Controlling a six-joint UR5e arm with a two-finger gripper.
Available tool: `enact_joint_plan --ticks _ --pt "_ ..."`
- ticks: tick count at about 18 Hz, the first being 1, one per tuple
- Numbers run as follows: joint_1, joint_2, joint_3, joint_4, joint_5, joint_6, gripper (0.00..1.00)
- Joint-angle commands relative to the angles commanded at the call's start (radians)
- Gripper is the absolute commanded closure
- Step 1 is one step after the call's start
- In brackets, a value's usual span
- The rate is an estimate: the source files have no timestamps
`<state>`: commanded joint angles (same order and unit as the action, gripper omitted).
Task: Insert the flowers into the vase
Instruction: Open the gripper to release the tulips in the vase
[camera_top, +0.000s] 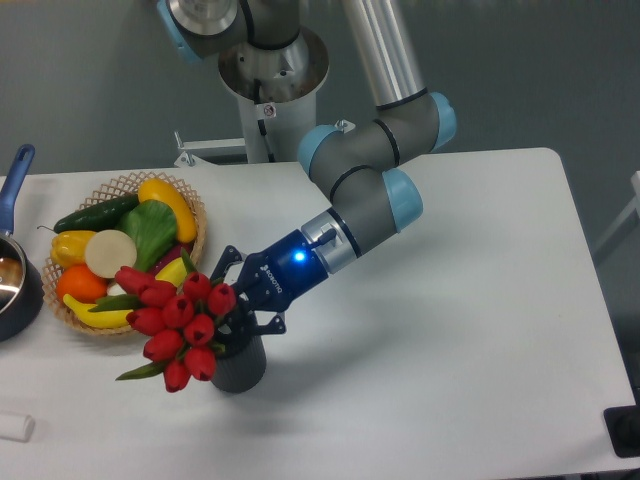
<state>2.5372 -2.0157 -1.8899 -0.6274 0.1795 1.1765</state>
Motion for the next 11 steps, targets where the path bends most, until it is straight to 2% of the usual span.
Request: enact_joint_plan --ticks 1,3,6,8,10,11 --pt "0.003 0.0 0.002 0.002 0.0 0.003 0.44" --pt "0.009 0.0 0.002 0.002 0.0 0.014 0.28" --pt "0.009 0.0 0.003 0.002 0.002 0.031 0.16" --pt "0.011 0.002 0.003 0.0 0.002 0.032 0.12" --pt "0.014 0.002 0.002 0.0 0.006 0.041 0.02" --pt "0.014 0.003 0.002 0.0 0.012 0.046 0.0"
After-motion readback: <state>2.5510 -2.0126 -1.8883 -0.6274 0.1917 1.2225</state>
